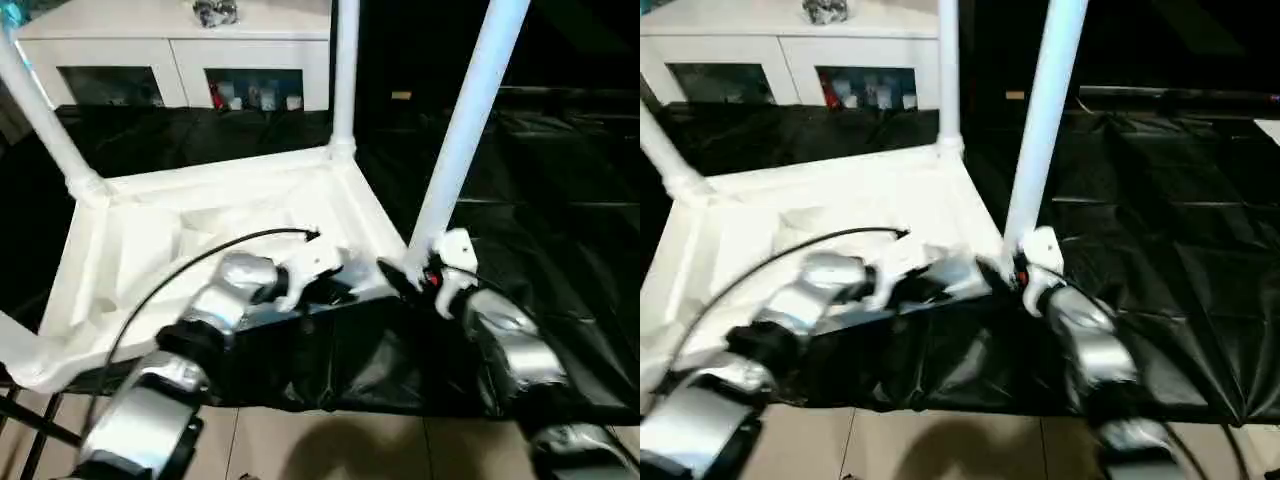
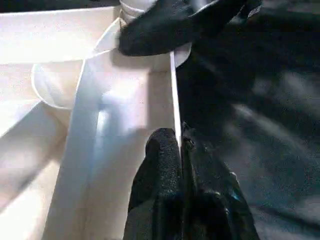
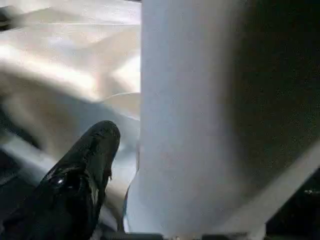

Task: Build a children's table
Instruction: Rotate leg to tighten

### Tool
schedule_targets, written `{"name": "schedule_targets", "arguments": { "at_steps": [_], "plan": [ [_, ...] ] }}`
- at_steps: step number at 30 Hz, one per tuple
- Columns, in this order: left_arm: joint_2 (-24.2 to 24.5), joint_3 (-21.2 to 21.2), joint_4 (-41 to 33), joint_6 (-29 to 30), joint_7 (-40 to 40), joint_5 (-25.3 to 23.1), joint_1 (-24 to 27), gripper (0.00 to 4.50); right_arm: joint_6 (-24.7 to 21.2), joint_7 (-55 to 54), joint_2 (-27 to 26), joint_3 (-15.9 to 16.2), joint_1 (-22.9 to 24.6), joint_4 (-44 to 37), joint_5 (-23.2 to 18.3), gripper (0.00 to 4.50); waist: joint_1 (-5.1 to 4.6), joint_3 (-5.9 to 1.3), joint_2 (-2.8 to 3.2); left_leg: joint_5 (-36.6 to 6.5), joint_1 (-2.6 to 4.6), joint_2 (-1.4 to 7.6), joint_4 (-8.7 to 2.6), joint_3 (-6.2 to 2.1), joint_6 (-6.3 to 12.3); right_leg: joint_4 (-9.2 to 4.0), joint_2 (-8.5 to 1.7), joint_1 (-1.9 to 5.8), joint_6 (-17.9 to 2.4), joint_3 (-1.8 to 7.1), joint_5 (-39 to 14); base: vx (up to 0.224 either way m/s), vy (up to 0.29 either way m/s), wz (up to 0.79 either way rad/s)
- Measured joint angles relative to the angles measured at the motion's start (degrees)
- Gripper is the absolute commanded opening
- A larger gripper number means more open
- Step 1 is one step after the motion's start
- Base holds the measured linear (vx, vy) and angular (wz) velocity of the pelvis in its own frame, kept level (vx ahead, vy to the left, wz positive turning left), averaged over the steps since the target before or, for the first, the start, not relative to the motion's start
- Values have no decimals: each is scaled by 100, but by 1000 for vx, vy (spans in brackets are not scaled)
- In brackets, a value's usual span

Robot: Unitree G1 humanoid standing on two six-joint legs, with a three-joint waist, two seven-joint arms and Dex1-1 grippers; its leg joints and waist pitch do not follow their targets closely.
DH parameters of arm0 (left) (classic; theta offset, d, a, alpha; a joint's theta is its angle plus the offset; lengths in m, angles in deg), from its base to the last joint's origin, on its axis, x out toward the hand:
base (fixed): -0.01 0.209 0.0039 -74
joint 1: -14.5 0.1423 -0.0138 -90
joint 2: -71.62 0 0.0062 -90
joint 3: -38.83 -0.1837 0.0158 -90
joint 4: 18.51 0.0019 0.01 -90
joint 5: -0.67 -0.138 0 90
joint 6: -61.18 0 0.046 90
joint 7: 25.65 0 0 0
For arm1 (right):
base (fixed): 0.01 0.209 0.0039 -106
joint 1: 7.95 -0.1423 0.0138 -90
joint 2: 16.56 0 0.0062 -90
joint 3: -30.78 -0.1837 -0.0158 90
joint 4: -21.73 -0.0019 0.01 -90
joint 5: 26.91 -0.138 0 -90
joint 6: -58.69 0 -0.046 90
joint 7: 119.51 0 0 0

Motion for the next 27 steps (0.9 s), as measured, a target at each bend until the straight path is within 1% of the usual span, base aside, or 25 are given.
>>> {"name": "schedule_targets", "arguments": {
  "at_steps": [5, 8, 10, 12, 13, 14, 15, 20, 25, 27],
  "plan": [
    [199, -12, -31, -211, -530, 88, 80, 0, -66, 988, 314, 142, 195, -280, -233, 385, 21, 3, 3, -2, -3, 0, 4, 0, -4, 0, 0, 0, -1, 0, 1, 0, 0, 0],
    [345, -53, -89, -271, -946, 188, 127, 0, -271, 1813, 726, 365, 312, -664, -397, 385, 65, 8, -2, -1, -7, 2, 4, -1, -1, -1, 0, -1, 0, -2, 0, 0, 0, 0],
    [389, -82, -93, -318, -1149, 225, 140, 0, -340, 2149, 841, 460, 369, -787, -455, 352, 108, 8, -2, -1, -8, 2, 4, 0, -1, -1, 0, -2, 0, -2, 0, 0, 0, 0],
    [440, -121, -109, -381, -1301, 260, 158, 0, -408, 2385, 930, 510, 401, -881, -471, 342, 149, 9, -3, -1, -9, 2, 4, 0, -1, -1, 0, -4, 0, -2, 0, 0, 0, 0],
    [468, -128, -115, -400, -1367, 269, 165, 0, -434, 2488, 964, 530, 401, -913, -474, 327, 158, 9, -4, -1, -9, 2, 4, 0, -1, -1, 0, -4, 0, -2, 0, 0, 0, 0],
    [488, -131, -119, -433, -1427, 275, 178, 0, -455, 2567, 994, 548, 402, -945, -478, 327, 162, 9, -3, -1, -9, 2, 4, 0, -2, -1, 0, -4, 0, -2, 0, 0, 0, 0],
    [509, -131, -122, -471, -1502, 279, 187, 0, -504, 2662, 1011, 569, 405, -982, -513, 314, 165, 9, -4, -1, -9, 2, 4, 0, -2, -1, 0, -4, 1, -3, 0, 0, 0, 0],
    [625, -134, -130, -516, -1742, 320, 208, 0, -649, 2871, 1070, 655, 438, -1145, -591, 281, 172, 10, -5, -1, -10, 2, 4, 0, -2, -2, 0, -4, 1, -3, 0, 0, 0, 0],
    [626, -136, -129, -532, -1743, 326, 213, 0, -692, 2862, 1044, 635, 455, -1163, -597, 275, 173, 12, -8, -3, -10, 2, 4, 0, -6, -1, 0, -4, 1, -3, -1, 0, 0, 0],
    [600, -132, -128, -516, -1686, 325, 212, 0, -738, 2724, 920, 565, 491, -1163, -601, 272, 167, 15, -14, -2, -8, 4, 4, 0, -6, 1, 0, -4, 1, -3, 0, 0, 0, 0]
  ]
}}
